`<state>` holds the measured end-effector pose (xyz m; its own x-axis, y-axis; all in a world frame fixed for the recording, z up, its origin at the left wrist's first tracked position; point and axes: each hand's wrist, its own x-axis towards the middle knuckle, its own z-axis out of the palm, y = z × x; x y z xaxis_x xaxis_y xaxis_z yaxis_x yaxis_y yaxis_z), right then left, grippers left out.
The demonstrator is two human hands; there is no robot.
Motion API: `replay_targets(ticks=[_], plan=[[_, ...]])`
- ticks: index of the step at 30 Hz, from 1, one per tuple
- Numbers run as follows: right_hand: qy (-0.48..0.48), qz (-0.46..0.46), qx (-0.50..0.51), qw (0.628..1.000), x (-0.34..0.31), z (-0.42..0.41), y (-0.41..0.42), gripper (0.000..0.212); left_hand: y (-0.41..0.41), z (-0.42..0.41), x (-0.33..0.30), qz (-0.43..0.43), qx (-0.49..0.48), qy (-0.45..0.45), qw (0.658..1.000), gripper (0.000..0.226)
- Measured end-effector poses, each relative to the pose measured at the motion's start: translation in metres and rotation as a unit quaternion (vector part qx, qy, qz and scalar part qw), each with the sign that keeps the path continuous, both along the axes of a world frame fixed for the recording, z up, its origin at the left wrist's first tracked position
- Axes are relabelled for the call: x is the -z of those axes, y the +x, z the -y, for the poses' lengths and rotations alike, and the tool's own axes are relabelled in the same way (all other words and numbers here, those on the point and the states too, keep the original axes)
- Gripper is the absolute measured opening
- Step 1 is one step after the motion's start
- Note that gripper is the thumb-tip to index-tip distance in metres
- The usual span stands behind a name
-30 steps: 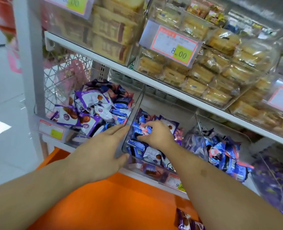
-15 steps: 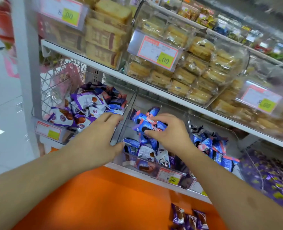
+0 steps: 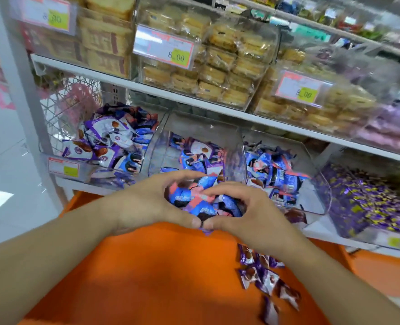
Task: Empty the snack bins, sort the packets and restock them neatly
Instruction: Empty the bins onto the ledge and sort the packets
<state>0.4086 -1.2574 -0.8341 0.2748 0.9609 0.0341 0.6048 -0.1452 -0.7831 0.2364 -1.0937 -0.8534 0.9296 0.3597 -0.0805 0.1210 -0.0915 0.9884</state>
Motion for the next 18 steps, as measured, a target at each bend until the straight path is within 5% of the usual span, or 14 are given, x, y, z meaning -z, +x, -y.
replay_targets(ticks=[5,11,18], plan=[[-0.025,-0.037,0.005,0.999,0.021,0.03,0.011,0.043,0.005,0.022,0.018,-0.022,-0.019,-0.057,0.998,0.064],[-0.06,-0.1,0.055,0.992,0.044,0.051,0.04,0.049,0.018,0.031,0.053,-0.062,-0.062,-0.089,0.992,0.066],[-0.206,-0.047,0.113,0.971,0.095,0.062,0.067,0.062,0.034,0.01,0.149,-0.175,-0.064,-0.011,0.982,0.07]])
